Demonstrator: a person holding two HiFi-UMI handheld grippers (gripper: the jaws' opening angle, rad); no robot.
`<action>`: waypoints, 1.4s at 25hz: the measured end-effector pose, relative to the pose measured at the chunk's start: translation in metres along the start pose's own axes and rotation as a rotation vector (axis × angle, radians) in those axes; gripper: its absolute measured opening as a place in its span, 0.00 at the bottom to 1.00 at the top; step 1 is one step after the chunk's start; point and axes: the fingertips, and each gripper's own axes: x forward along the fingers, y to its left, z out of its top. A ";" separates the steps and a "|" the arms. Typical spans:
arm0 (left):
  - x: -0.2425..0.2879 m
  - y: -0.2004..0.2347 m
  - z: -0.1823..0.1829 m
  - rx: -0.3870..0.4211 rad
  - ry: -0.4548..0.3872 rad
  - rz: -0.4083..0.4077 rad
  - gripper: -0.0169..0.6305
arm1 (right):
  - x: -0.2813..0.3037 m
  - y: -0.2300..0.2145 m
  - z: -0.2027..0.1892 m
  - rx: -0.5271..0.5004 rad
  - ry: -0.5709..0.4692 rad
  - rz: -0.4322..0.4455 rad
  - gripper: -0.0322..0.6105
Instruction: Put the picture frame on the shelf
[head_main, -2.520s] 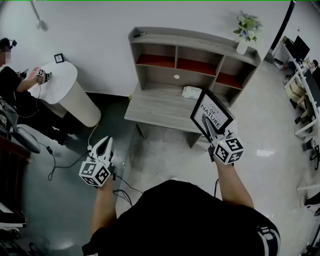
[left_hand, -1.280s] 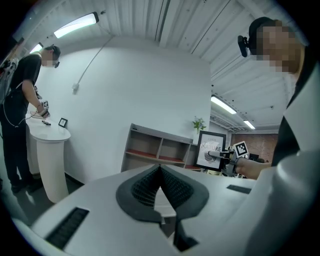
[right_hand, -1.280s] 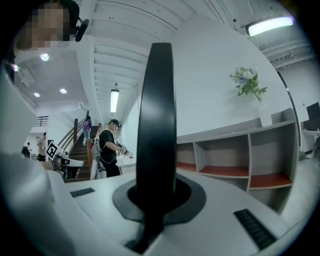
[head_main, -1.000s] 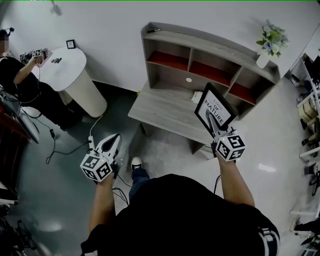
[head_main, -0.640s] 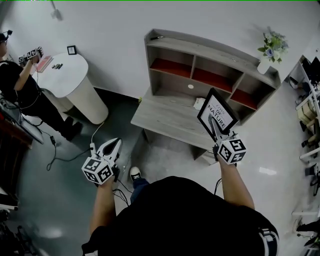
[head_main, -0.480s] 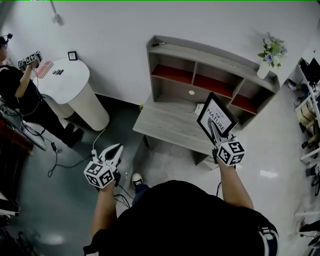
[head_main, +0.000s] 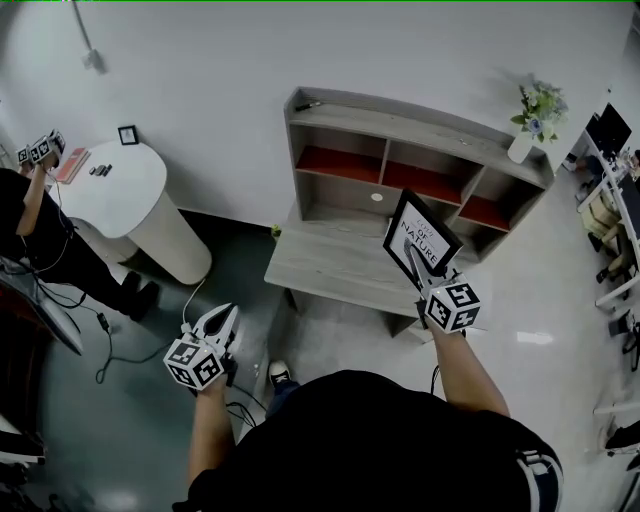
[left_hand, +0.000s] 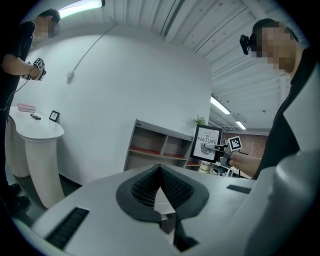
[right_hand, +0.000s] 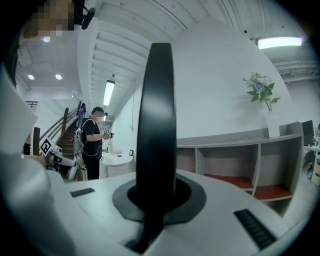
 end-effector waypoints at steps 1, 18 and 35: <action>0.002 0.004 0.000 0.001 0.007 -0.004 0.06 | 0.004 0.000 -0.001 0.001 0.003 -0.004 0.09; 0.043 0.072 0.013 0.002 0.086 -0.072 0.06 | 0.061 -0.003 -0.006 0.027 0.050 -0.085 0.09; 0.069 0.144 0.049 0.031 0.119 -0.179 0.05 | 0.102 0.019 0.009 0.024 0.064 -0.213 0.09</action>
